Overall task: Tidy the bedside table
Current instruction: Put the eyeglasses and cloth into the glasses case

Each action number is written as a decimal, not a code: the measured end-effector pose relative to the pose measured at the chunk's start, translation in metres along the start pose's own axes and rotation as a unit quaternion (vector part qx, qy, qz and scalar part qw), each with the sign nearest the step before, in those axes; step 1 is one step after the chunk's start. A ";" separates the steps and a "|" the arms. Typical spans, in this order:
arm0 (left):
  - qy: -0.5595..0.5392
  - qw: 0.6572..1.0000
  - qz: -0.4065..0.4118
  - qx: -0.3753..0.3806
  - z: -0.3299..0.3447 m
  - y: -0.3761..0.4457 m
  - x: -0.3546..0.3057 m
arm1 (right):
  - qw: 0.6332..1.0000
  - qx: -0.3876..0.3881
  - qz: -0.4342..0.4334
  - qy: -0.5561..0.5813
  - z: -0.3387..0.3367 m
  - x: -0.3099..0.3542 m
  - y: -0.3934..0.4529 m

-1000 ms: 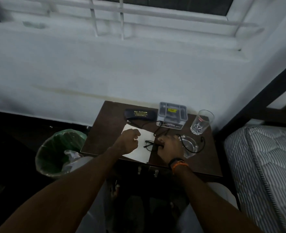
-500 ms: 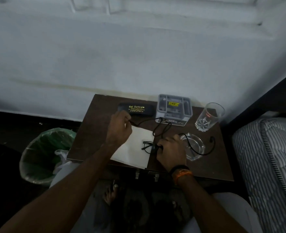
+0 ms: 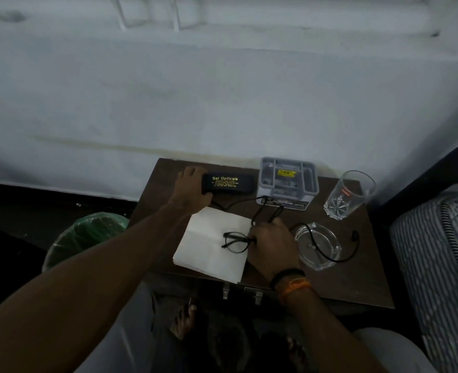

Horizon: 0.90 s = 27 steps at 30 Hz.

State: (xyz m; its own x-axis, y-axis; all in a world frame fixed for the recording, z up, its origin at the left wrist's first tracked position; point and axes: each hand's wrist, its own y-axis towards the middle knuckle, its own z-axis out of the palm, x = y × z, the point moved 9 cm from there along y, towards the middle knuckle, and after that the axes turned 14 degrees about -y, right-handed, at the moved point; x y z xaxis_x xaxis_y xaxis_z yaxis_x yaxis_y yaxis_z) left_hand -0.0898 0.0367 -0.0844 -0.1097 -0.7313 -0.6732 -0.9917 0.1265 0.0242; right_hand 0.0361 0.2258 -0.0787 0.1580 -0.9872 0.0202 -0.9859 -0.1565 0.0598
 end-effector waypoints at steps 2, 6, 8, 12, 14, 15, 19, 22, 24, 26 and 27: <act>0.005 1.000 0.003 0.021 0.007 0.003 0.007 | 1.000 0.026 -0.006 0.002 0.011 0.004 0.001; 0.011 0.999 0.008 0.048 0.017 0.014 0.009 | 0.998 0.047 -0.017 0.025 0.005 0.002 0.004; 0.002 0.998 0.009 0.058 0.021 0.021 0.007 | 0.996 0.052 -0.012 0.065 -0.006 0.000 0.005; 0.011 0.998 0.012 0.059 0.027 0.031 0.004 | 0.991 -0.002 0.030 0.128 -0.025 -0.013 0.008; -0.002 0.999 0.011 0.039 0.026 0.034 0.006 | 0.983 -0.044 0.061 0.166 -0.032 -0.023 0.009; -0.015 0.999 0.014 0.026 0.024 0.035 0.006 | 0.981 -0.062 0.068 0.173 -0.034 -0.026 0.009; -0.074 0.996 0.047 0.003 0.006 0.032 -0.005 | 0.969 -0.128 0.083 0.192 -0.045 -0.035 0.009; -0.125 0.990 0.061 -0.029 -0.020 0.021 -0.022 | 0.955 -0.185 0.094 0.213 -0.059 -0.039 0.009; -0.194 0.978 0.058 -0.058 -0.041 0.005 -0.035 | 0.946 -0.215 0.090 0.227 -0.067 -0.036 0.009; -0.283 0.956 0.042 -0.068 -0.054 -0.017 -0.047 | 0.939 -0.240 0.076 0.235 -0.077 -0.031 0.010; -0.320 0.945 0.036 -0.063 -0.059 -0.027 -0.053 | 0.934 -0.254 0.068 0.244 -0.084 -0.029 0.011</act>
State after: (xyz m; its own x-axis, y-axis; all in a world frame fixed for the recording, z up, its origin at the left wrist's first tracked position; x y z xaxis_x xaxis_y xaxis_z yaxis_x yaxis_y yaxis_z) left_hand -0.0612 0.0329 -0.0060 -0.1535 -0.1632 -0.9746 -0.9878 0.0503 0.1471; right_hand 0.0256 0.2550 0.0048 0.1618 -0.8471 0.5062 -0.8648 0.1253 0.4862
